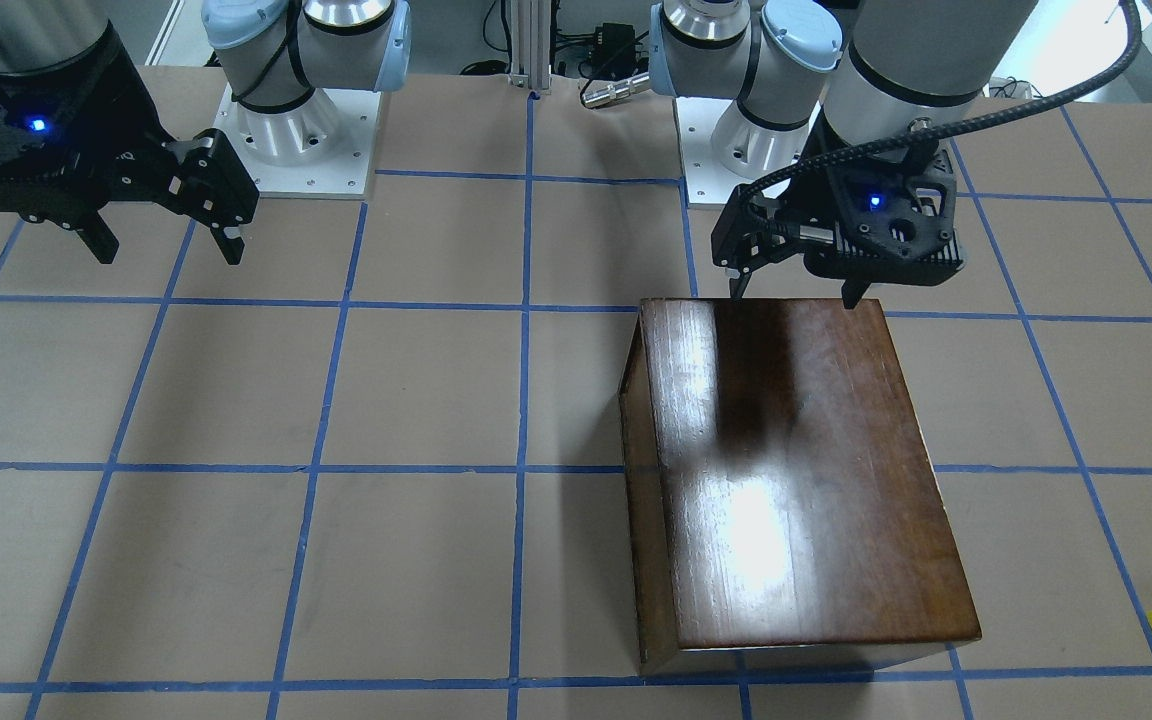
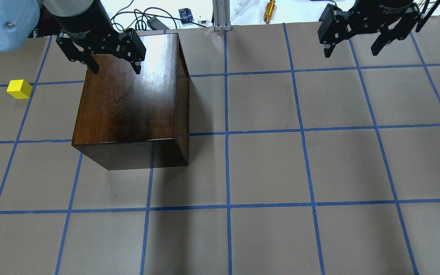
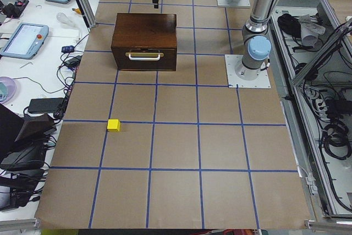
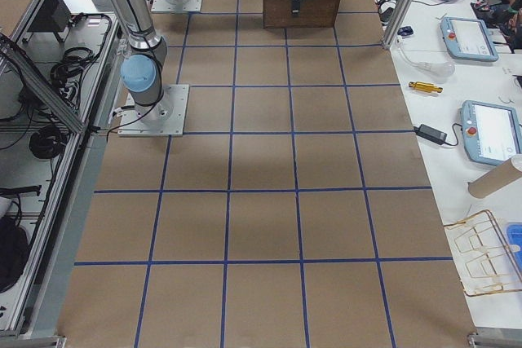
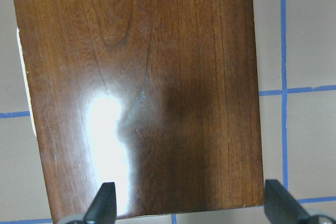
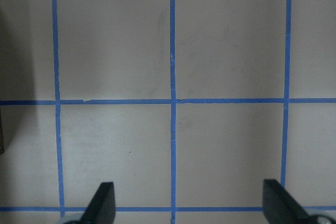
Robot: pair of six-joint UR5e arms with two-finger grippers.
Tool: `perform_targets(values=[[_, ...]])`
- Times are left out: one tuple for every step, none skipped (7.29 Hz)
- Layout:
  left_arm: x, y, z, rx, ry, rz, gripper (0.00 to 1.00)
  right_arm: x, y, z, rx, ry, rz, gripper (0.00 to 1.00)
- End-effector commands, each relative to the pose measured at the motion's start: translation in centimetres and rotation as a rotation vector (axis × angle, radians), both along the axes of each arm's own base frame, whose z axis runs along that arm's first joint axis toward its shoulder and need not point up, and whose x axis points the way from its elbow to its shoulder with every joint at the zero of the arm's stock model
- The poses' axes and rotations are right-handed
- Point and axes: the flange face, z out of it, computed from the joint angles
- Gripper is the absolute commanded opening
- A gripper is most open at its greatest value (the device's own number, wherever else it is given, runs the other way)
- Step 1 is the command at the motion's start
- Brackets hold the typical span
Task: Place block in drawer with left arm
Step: 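Move the left gripper down to the white drawer handle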
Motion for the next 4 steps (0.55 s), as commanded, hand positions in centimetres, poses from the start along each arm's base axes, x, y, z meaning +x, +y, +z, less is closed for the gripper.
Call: perform_targets(values=[[0.1, 0.0, 0.1, -0.002, 0.003, 0.002, 1.0, 0.0, 0.0, 0.0, 0.001, 0.0, 0.0, 1.0], [0.4, -0.3, -0.3, 0.006, 0.006, 0.008, 1.0, 0.0, 0.0, 0.0, 0.001, -0.001, 0.0, 1.0], [1.4, -0.9, -0.6, 0.01, 0.004, 0.017, 1.0, 0.0, 0.0, 0.0, 0.001, -0.001, 0.0, 1.0], [4.3, -1.7, -0.9, 0.016, 0.005, 0.017, 1.0, 0.0, 0.0, 0.0, 0.001, 0.0, 0.0, 1.0]])
